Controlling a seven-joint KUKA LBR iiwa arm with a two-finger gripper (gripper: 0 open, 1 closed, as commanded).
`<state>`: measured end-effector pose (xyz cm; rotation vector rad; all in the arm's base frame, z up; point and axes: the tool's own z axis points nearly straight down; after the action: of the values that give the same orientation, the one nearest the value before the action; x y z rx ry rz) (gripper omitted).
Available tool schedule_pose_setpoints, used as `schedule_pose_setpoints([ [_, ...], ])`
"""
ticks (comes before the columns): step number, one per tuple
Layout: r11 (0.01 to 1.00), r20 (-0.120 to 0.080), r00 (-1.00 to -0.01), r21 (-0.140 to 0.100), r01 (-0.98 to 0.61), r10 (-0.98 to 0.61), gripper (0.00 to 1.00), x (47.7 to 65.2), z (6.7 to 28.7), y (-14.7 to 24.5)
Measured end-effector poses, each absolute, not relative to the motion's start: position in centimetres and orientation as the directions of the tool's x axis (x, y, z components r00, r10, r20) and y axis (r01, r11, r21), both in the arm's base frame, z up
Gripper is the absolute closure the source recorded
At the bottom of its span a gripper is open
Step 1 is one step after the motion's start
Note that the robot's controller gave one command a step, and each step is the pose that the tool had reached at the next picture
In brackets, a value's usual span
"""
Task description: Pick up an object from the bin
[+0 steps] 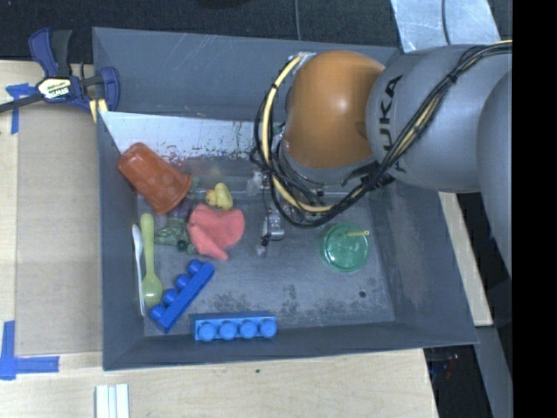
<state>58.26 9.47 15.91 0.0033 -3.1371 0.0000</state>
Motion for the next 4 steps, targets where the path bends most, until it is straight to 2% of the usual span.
schedule_pose_setpoints([
  [1,1.0,-0.004,-1.0,0.001,0.0,0.0,0.0,58.5,16.3,9.5],
  [2,1.0,-0.01,-1.0,0.003,0.0,0.0,0.0,62.5,11.4,13.1],
  [3,0.995,-0.013,-0.995,0.003,0.095,0.095,0.0,60.9,6.8,11.9],
  [4,0.994,-0.017,-0.994,0.004,-0.11,-0.11,1.0,60.8,7.2,12.4],
])
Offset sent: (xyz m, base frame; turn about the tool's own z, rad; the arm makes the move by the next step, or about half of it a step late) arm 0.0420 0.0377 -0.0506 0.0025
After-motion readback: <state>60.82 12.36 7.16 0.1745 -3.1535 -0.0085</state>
